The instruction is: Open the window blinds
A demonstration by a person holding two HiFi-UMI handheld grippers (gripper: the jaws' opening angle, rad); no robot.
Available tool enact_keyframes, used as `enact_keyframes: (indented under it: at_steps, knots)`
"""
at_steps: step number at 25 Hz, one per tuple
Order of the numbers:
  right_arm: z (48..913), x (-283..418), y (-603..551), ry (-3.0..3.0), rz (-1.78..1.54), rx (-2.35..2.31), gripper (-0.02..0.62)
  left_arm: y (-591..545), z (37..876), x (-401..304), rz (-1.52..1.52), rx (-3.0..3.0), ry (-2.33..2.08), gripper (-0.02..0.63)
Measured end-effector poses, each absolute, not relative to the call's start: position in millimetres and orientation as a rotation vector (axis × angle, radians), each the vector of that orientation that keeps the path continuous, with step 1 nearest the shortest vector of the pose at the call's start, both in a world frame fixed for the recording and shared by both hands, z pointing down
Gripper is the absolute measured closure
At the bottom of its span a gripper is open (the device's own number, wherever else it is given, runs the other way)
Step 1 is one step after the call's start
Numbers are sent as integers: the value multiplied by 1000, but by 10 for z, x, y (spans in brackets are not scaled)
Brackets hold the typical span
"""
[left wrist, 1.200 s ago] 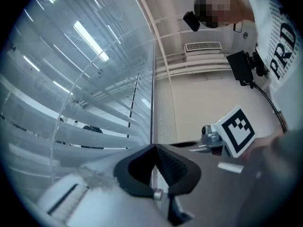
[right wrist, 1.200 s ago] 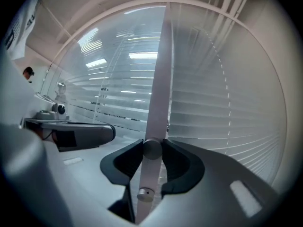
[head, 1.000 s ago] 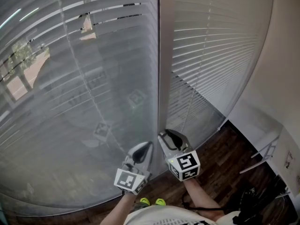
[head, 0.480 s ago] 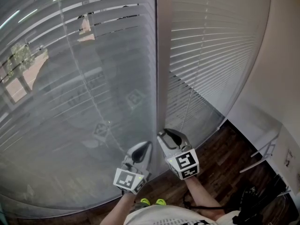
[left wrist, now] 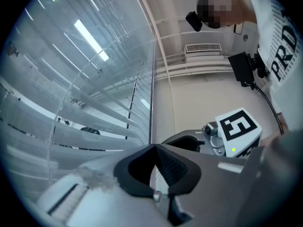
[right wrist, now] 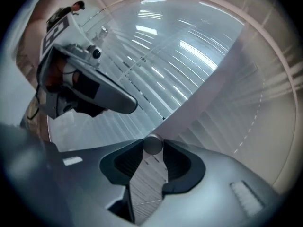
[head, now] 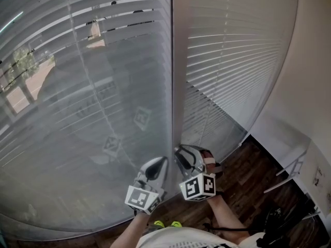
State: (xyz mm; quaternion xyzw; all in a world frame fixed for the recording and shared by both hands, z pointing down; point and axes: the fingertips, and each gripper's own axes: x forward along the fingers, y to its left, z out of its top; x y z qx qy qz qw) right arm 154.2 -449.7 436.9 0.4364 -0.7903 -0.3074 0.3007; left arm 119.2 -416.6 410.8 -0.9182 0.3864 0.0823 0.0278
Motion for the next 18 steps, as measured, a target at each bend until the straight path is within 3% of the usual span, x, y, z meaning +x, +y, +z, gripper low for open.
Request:
enact_keyframes:
  at_steps: [6,18]
  knots:
    - [4382,1513,-4530,-1935,-983,1124,469,-4165,4125,1187,255,-2835,1184,612]
    - [4372,1516,-4541,-1996,-934,1195,469,-4165,4148,1189,244,-2844,1167,612]
